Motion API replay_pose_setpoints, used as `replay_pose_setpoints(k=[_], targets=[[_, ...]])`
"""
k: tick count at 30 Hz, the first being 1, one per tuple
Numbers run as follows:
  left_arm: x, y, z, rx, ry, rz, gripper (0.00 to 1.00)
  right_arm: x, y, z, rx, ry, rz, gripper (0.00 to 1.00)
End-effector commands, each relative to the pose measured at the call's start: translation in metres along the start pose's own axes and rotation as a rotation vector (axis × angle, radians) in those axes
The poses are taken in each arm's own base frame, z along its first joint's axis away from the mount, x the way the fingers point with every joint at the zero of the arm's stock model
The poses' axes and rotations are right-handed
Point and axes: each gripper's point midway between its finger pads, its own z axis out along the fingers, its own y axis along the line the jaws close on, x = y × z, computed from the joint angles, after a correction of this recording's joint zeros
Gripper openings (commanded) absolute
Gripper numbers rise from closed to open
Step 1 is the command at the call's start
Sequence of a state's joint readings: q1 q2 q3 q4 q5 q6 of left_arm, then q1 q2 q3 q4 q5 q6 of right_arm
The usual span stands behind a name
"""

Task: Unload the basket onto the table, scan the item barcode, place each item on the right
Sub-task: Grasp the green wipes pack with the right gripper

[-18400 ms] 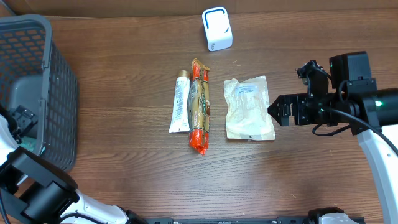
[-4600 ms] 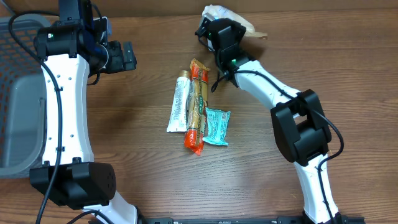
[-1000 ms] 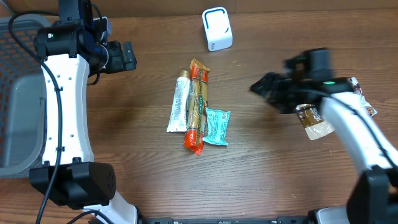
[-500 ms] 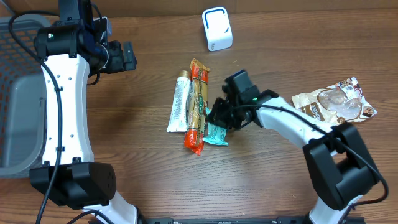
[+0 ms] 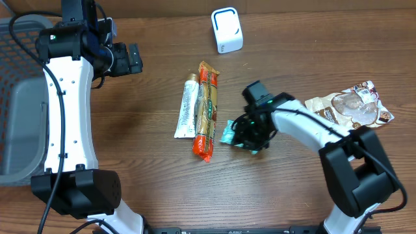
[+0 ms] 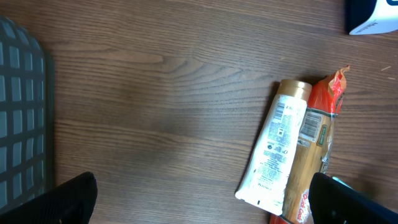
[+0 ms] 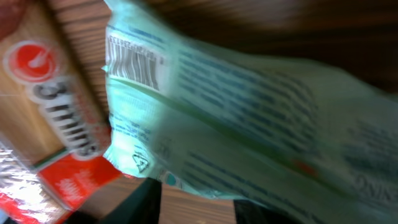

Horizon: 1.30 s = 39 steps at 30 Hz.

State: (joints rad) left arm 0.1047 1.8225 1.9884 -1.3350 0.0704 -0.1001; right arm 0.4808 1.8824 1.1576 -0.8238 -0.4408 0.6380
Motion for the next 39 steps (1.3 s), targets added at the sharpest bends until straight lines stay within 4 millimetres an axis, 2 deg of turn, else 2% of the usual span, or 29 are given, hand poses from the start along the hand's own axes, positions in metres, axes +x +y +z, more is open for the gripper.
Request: replay_pose_setpoints(k=[1, 5, 9, 12, 14, 17, 19, 22, 23, 28, 34, 36, 37, 39], targets=[[-0.003, -0.004, -0.004, 0.006, -0.018, 0.024, 1.0, -0.035, -0.015, -0.026, 0.009, -0.079, -0.05, 0.44], [-0.003, -0.004, -0.004, 0.006, -0.018, 0.024, 0.99, -0.059, -0.021, -0.063, -0.023, -0.11, -0.09, 0.54], [-0.003, -0.004, -0.004, 0.006, -0.018, 0.024, 0.99, -0.073, -0.023, -0.098, -0.067, -0.128, -0.123, 0.6], [-0.003, -0.004, -0.004, 0.006, -0.018, 0.024, 0.99, -0.079, -0.039, -0.111, -0.068, -0.134, -0.055, 0.71], [-0.003, -0.004, -0.004, 0.006, -0.018, 0.024, 1.0, -0.08, -0.057, -0.113, -0.068, -0.123, 0.041, 0.72], [-0.003, -0.004, -0.004, 0.005, -0.018, 0.024, 1.0, -0.077, -0.078, -0.106, -0.067, -0.102, 0.142, 0.75], [-0.003, -0.004, -0.004, 0.006, -0.018, 0.024, 1.0, -0.069, -0.088, -0.095, -0.068, -0.072, 0.166, 0.84], [-0.003, -0.004, -0.004, 0.005, -0.018, 0.024, 1.0, -0.061, -0.093, -0.077, -0.094, -0.047, 0.172, 0.88], [-0.003, -0.004, -0.004, 0.006, -0.018, 0.024, 0.99, -0.059, -0.093, -0.067, -0.123, -0.042, 0.166, 0.89], [-0.003, -0.004, -0.004, 0.006, -0.018, 0.024, 1.0, -0.058, -0.086, -0.042, -0.245, -0.053, 0.211, 0.86], [-0.003, -0.004, -0.004, 0.006, -0.018, 0.024, 1.0, -0.05, -0.076, -0.013, -0.336, -0.056, 0.263, 0.77], [-0.003, -0.004, -0.004, 0.006, -0.018, 0.024, 1.0, -0.05, -0.076, -0.013, -0.338, -0.057, 0.273, 0.73], [-0.003, -0.004, -0.004, 0.006, -0.018, 0.024, 1.0, -0.052, -0.076, -0.013, -0.34, -0.062, 0.269, 0.66], [-0.003, -0.004, -0.004, 0.006, -0.018, 0.024, 0.99, -0.054, -0.075, -0.014, -0.345, -0.072, 0.262, 0.43]])
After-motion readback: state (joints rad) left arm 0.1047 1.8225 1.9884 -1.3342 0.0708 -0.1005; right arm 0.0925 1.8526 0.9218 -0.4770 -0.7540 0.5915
